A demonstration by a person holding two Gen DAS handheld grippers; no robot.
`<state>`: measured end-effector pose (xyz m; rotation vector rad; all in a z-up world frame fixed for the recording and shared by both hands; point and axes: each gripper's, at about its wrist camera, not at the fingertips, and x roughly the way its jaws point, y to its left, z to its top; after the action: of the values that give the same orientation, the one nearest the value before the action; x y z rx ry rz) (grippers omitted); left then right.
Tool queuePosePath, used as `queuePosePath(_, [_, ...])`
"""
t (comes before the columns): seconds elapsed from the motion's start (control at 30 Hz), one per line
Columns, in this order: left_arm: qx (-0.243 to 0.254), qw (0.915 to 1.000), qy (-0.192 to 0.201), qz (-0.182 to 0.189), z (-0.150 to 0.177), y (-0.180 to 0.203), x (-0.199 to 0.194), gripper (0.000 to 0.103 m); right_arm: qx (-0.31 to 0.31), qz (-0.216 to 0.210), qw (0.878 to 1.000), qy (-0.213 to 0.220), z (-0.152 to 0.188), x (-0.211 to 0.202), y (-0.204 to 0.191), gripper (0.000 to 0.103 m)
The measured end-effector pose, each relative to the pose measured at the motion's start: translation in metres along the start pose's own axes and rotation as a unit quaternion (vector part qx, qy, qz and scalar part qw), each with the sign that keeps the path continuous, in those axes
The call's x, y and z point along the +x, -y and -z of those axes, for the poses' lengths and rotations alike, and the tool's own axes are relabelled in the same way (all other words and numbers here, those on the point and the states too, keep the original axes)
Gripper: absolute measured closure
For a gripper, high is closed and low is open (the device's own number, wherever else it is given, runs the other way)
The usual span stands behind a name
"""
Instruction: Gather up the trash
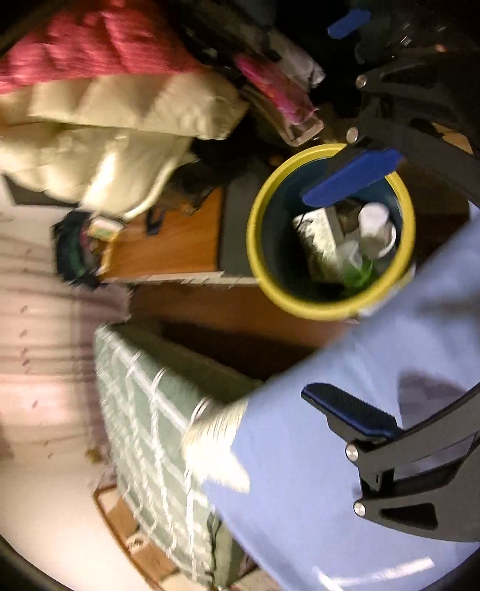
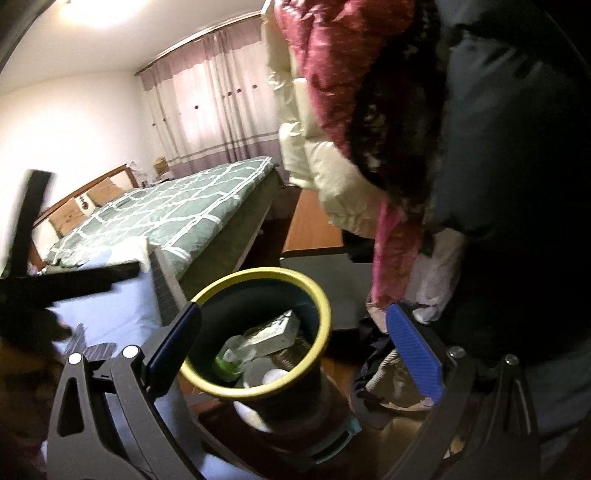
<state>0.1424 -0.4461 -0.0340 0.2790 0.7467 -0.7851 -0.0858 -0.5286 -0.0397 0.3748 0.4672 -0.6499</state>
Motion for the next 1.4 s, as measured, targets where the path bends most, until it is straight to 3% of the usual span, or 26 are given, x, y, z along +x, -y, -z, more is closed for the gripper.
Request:
queuePosePath(0.17, [-0.028, 0.9959, 0.072, -0.046, 0.027, -0.051, -0.084, 0.005, -0.027, -0.036, 0.999, -0.008, 0.003, -0.003, -0.027, 0.008])
queuePosePath(0.3, [-0.057, 0.9842, 0.117, -0.119, 0.066, -0.094, -0.149, 0.005, -0.053, -0.069, 0.996, -0.010, 0.002, -0.011, -0.056, 0.008])
queuePosePath(0.43, [-0.103, 0.9682, 0.128, -0.189, 0.111, -0.131, -0.200, 0.005, -0.082, -0.097, 0.992, -0.007, 0.002, -0.025, -0.083, 0.008])
queuePosePath(0.6, [-0.175, 0.9459, 0.129, -0.241, 0.165, -0.174, -0.252, 0.005, -0.118, -0.123, 0.985, -0.004, 0.002, -0.043, -0.110, 0.007])
queuePosePath(0.8, [-0.224, 0.9252, 0.134, -0.275, 0.214, -0.197, -0.293, 0.005, -0.128, -0.146, 0.981, 0.005, 0.005, -0.065, -0.123, 0.007])
queuePosePath(1.0, [-0.218, 0.9213, 0.146, -0.287, 0.231, -0.193, -0.313, 0.005, -0.131, -0.150, 0.980, 0.013, 0.010, -0.082, -0.124, 0.007])
queuePosePath(1.4, [-0.219, 0.9159, 0.152, -0.300, 0.225, -0.187, -0.327, 0.005, -0.125, -0.153, 0.980, 0.011, 0.010, -0.084, -0.120, 0.007])
